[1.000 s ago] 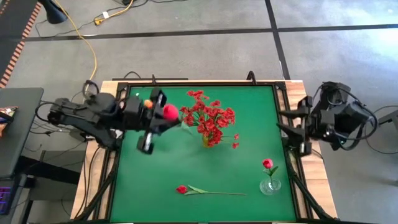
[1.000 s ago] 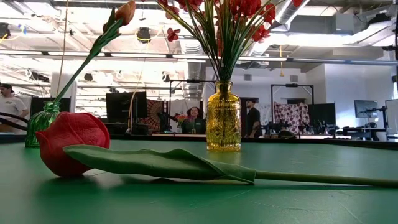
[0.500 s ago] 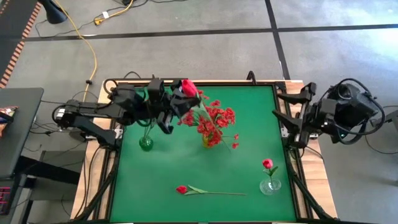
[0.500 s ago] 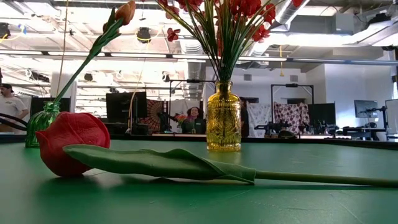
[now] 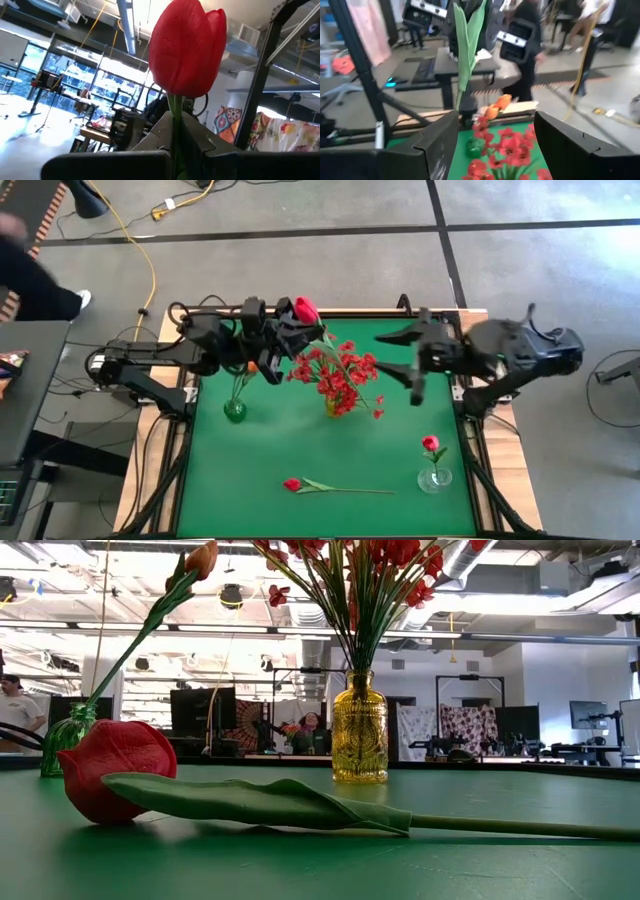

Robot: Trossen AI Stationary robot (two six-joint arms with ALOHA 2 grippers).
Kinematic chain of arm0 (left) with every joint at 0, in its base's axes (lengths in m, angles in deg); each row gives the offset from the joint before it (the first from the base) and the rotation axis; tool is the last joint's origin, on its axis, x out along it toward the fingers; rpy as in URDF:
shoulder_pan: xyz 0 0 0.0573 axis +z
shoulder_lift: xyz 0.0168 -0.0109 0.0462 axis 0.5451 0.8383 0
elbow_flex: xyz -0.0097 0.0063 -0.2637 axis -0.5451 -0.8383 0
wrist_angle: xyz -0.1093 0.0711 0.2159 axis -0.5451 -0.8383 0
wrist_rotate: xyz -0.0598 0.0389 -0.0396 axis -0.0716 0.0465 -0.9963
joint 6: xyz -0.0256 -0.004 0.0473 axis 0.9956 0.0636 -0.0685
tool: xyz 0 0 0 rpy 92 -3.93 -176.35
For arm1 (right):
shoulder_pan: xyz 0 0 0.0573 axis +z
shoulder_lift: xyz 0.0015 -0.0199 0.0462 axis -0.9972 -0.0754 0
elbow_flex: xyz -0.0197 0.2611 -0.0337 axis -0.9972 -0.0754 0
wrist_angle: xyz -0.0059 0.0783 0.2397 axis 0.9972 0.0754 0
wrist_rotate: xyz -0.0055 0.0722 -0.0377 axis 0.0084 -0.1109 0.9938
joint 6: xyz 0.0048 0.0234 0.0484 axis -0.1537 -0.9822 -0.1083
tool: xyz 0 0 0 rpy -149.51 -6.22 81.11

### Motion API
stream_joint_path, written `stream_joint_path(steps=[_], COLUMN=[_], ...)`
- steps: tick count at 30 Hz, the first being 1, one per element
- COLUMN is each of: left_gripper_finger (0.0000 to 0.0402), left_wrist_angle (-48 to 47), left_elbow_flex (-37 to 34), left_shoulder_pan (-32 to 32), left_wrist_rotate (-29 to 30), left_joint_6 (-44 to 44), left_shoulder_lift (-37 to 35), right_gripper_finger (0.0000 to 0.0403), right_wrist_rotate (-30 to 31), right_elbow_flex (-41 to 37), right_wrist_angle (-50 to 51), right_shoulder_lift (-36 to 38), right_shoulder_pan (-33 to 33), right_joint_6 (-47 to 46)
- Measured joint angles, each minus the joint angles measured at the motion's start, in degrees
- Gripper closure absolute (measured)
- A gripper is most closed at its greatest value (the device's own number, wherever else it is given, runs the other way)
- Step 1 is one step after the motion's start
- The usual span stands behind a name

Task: Sort flowers into vase by color
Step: Put the left red flower into the transparent vase

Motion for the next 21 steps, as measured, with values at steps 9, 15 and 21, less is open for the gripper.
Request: stream_joint_path(steps=[9,15,21], left_gripper_finger=[0.0401,0.0401,0.0401], left_wrist_angle=[-2.0,-2.0,-1.9], left_elbow_flex=[0.0,0.0,0.0], left_shoulder_pan=[0.0,0.0,0.6], left_wrist_rotate=[0.0,1.6,1.7], left_joint_6=[-1.8,-4.1,-4.1], left_shoulder_lift=[0.0,0.0,0.0], right_gripper_finger=[0.0116,0.0116,0.0117], right_wrist_rotate=[-19.8,-23.7,-23.7], right_elbow_flex=[5.2,5.3,5.3], right_wrist_angle=[2.9,2.8,2.2], right_shoulder_lift=[-7.0,-9.3,-10.4], right_shoulder_pan=[-8.1,-10.2,-11.5], right_joint_6=[-4.8,-6.0,-6.5])
